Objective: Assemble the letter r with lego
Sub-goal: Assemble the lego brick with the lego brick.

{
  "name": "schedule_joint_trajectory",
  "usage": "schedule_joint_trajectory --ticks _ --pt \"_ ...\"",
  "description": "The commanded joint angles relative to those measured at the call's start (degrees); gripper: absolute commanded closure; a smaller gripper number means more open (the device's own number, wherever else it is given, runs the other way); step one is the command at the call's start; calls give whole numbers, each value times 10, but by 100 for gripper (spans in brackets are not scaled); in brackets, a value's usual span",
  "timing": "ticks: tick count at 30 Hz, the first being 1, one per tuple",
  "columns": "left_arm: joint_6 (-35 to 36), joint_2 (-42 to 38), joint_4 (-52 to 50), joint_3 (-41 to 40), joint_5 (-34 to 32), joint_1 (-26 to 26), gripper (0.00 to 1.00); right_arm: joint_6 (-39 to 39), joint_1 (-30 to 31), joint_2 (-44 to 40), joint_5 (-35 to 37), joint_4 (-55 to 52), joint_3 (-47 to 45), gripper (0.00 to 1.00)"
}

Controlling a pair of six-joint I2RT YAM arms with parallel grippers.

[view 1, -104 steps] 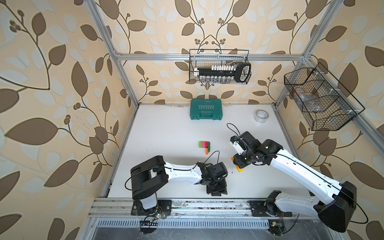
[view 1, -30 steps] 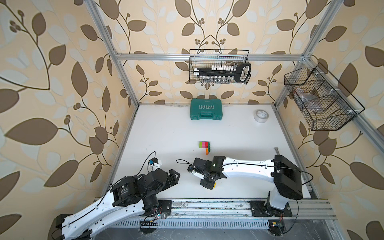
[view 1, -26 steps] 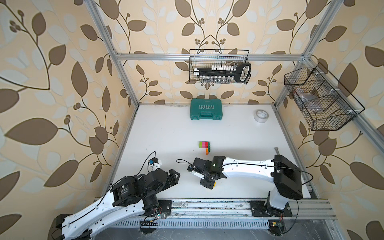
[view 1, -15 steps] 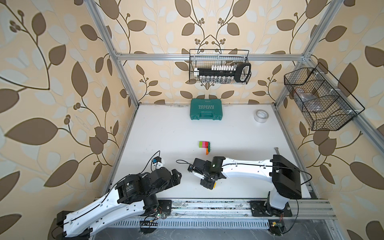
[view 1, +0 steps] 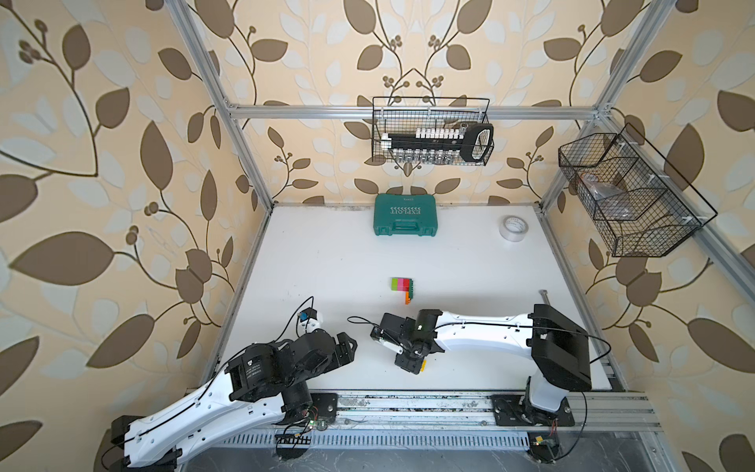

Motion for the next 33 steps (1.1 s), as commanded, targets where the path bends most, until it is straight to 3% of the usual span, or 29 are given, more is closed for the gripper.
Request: schedule_joint_trajectory --ticks 1,33 --pt "6 -5 5 -2 -1 5 5 9 2 16 4 -2 -11 100" --pt "1 -7 -1 -4 -2 5 5 -16 12 2 24 -19 -30 100"
